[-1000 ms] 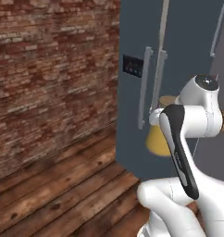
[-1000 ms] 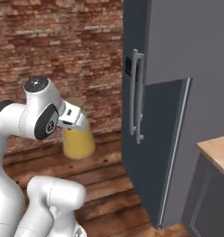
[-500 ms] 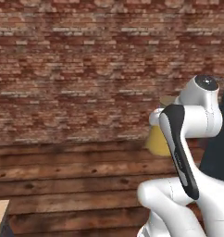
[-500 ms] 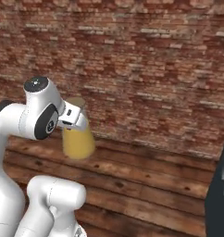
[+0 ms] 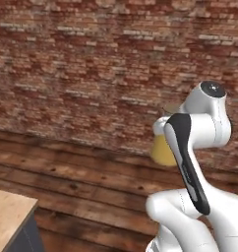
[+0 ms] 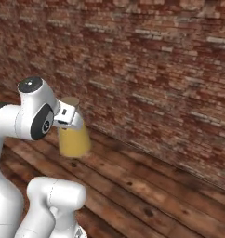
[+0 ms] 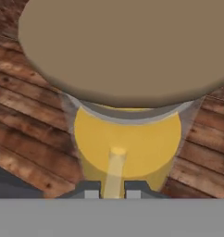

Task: There is a tray on the dining counter. Grab the cup, mug, and pitcher and place them on the tray. The pitcher may be placed next to the tray if it cannot fit the tray.

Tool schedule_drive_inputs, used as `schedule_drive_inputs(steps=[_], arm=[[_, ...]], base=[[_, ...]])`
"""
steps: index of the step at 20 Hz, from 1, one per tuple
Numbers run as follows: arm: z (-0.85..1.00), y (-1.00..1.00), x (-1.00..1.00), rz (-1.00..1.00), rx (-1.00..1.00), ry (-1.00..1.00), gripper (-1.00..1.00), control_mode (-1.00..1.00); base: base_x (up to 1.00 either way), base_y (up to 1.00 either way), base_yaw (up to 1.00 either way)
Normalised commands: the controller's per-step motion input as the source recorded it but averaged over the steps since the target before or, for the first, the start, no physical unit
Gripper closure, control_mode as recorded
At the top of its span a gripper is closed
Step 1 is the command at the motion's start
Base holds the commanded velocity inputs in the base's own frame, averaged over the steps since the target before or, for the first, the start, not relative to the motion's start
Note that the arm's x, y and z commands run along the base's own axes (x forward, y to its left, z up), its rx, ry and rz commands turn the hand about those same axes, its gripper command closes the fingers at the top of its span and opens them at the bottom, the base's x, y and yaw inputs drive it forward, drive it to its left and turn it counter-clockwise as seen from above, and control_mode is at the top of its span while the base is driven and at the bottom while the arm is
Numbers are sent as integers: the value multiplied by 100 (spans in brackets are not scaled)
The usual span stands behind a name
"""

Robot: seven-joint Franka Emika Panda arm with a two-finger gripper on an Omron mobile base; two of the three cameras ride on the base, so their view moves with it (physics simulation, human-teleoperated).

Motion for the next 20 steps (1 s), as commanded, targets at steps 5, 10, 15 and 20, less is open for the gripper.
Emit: schedule_drive_inputs(steps=[5, 10, 15, 20], arm=[[0, 0, 0, 0, 0, 0, 100, 100], [0, 0, 0, 0, 0, 0, 100, 100], [0, 0, 0, 0, 0, 0, 100, 100], [0, 0, 0, 0, 0, 0, 100, 100]], base=[[100, -68, 22], [100, -92, 42], [98, -72, 73], [98, -69, 62]])
